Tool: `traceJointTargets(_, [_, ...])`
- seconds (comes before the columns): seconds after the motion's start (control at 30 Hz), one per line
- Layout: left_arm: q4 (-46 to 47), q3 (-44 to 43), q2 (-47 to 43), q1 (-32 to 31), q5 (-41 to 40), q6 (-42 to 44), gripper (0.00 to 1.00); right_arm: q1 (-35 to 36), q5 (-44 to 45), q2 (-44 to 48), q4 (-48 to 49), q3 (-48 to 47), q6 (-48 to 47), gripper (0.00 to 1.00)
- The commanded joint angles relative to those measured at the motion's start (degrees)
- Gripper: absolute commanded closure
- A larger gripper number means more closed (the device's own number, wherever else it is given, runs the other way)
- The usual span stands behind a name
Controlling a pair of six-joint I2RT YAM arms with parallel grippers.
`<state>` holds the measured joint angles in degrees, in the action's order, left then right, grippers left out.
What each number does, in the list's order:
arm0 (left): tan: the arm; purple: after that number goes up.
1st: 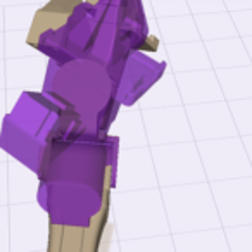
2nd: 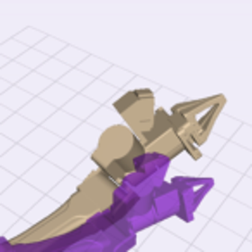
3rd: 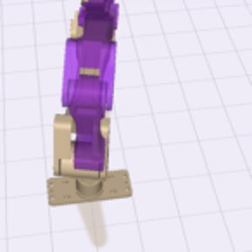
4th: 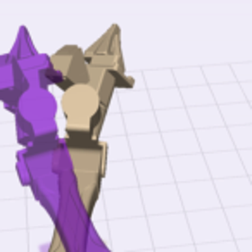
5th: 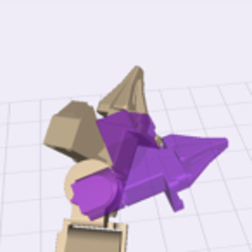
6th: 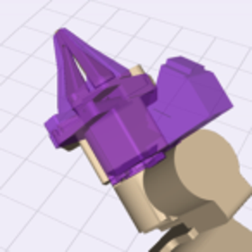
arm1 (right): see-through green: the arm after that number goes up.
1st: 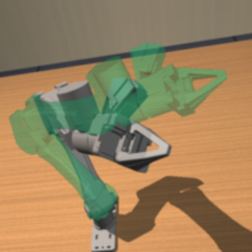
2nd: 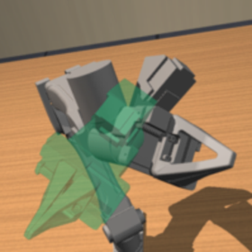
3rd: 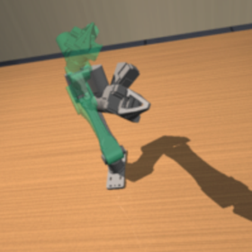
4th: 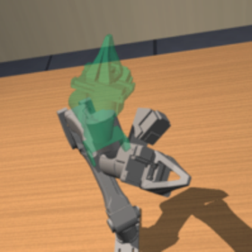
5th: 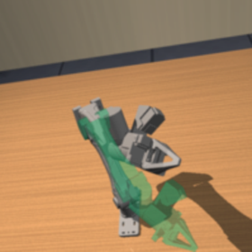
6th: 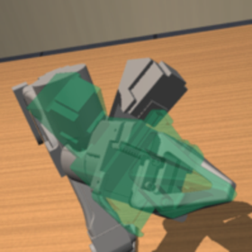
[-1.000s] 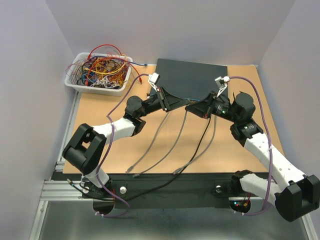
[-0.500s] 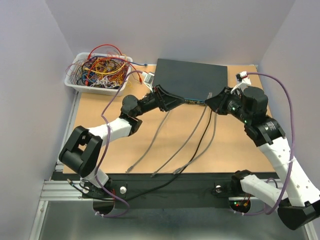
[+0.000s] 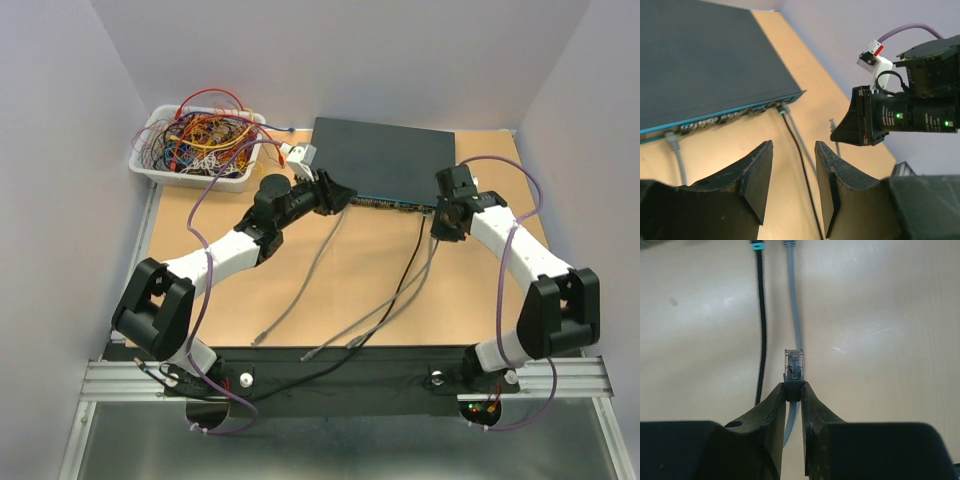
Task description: Insert the plug into the switch port
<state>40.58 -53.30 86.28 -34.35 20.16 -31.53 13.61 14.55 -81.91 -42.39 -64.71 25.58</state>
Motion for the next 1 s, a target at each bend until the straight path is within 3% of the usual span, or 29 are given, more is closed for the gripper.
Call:
traceJointTargets(0.0, [-3.4,0.03,-1.03,-0.02,-4.69,6.13,0.51,-3.67,1.01,-3.25,1.78,-0.77,-2.46,1.0])
traceJointTargets(0.17, [-3.31,0.74,-0.5,0.07,-7.41,8.41,0.51,-5.52,1.8,-8.7,3.45,-2.17,-3.78,1.0])
traceJointTargets(0.33, [-3.05,-4.08,4.32,2.26,-10.93,7.98,0.51,-5.87,1.01,-15.64,5.56,-6.91,-6.86,1.0])
traceJointTargets(0.7, [-2.96,-20.95,19.35,8.86,-8.13,8.68,0.51,-7.72,-3.2,-22.5,11.37,-11.05,-8.62,0.99])
traceJointTargets(0.97, [-2.96,-22.47,23.67,10.62,-4.87,9.03,0.51,-8.42,-3.56,-25.76,12.68,-13.16,-8.71,1.0])
